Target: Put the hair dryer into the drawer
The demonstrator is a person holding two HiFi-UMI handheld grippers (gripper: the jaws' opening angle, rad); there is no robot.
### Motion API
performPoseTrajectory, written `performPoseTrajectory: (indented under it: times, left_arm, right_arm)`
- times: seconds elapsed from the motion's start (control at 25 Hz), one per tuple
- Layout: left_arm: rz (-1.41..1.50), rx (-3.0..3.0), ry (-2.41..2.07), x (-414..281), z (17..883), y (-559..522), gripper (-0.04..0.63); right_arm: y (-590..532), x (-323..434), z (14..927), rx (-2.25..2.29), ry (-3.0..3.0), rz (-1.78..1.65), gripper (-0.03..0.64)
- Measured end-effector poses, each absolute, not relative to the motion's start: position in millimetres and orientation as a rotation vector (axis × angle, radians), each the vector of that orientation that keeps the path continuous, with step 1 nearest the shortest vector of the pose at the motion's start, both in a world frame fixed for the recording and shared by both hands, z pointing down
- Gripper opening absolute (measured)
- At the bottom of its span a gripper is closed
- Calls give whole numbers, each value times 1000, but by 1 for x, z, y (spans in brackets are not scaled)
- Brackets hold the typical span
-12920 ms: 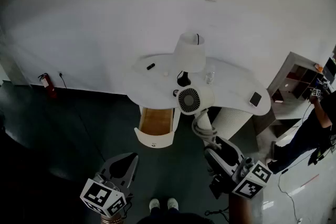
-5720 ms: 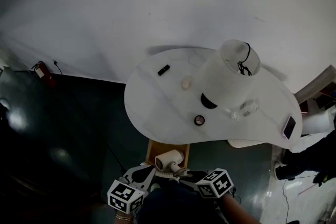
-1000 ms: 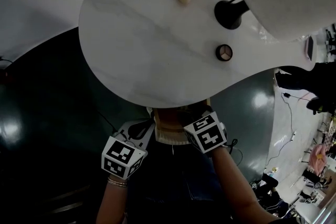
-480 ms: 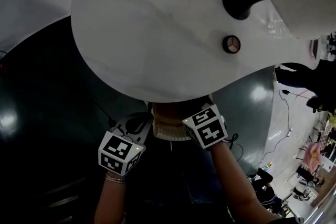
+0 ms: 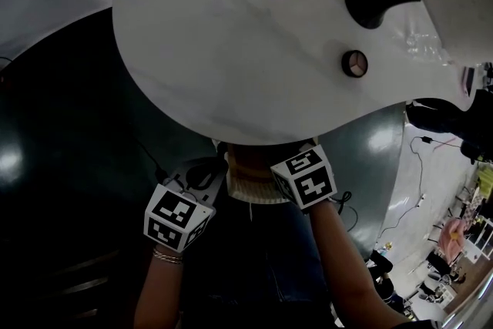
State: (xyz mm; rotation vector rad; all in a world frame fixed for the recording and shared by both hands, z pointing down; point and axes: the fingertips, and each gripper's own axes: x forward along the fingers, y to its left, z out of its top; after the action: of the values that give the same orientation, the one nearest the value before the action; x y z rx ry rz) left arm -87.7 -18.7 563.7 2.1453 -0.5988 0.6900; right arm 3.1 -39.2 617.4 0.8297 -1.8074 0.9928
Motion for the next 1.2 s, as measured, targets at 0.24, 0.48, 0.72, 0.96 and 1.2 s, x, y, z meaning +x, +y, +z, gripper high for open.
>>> performPoseTrajectory:
  times: [0.24, 0.48, 0.72, 0.96, 1.2]
  left_arm:
    - [685, 2135, -610, -86, 566, -25, 20]
    - [678, 2133, -614, -80, 560, -18, 20]
    - [670, 2135, -635, -86, 558, -19, 20]
    - [678, 2154, -662, -85, 550, -20, 20]
    - [689, 2185, -688, -82, 540, -25, 20]
  right_arm:
    - [-48, 2, 627, 810, -1811, 940, 202]
    - [-43, 4, 622, 777, -1803, 1064, 208]
    - [-37, 4, 612, 714, -1799, 1027, 234]
    - [-35, 14, 587, 774, -1838, 963, 197]
    - [-38, 29, 576, 836, -1876, 911, 47]
